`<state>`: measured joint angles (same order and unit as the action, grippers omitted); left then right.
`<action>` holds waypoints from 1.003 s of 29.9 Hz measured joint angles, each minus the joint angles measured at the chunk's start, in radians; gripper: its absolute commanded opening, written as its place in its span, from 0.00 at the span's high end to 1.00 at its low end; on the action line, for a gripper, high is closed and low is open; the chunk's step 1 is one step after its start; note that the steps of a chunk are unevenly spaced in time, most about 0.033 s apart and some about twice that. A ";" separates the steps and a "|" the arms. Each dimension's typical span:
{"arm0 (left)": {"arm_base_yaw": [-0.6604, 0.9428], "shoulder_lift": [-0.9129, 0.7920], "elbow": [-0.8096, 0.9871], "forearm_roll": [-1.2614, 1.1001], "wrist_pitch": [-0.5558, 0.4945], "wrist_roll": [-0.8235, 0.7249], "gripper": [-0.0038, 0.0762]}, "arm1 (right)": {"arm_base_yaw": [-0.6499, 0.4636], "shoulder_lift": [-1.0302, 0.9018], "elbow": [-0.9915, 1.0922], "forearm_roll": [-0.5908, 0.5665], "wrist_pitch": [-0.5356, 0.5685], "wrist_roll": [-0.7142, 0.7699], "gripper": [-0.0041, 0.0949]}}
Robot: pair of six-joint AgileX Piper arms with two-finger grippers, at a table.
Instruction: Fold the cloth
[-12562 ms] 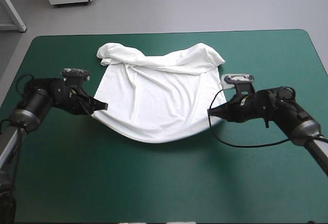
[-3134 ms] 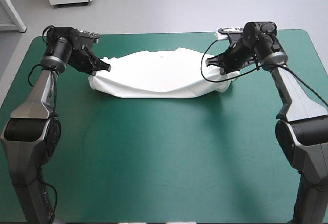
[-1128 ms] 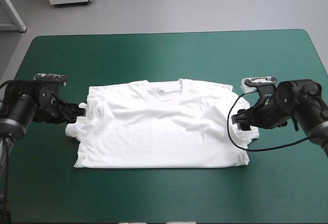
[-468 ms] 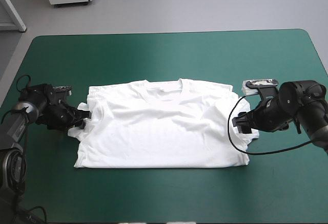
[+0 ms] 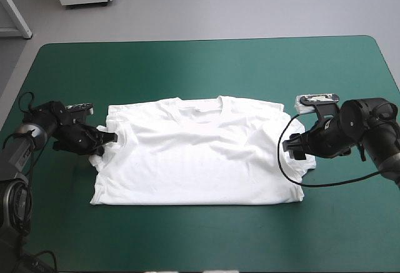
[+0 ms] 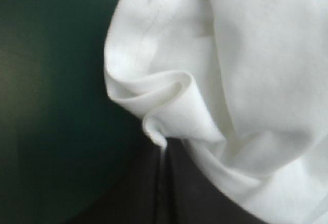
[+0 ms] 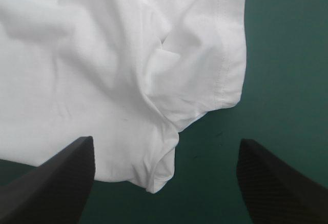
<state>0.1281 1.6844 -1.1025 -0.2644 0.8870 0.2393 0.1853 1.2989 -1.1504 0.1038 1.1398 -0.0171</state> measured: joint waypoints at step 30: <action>-0.198 -0.272 0.013 -0.153 -0.041 0.048 0.96 | 0.000 0.000 0.000 0.022 -0.093 0.002 0.37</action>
<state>-0.0700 1.4122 -1.0897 -0.4178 0.8463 0.2869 0.1853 1.2989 -1.1504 0.1254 1.0467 -0.0152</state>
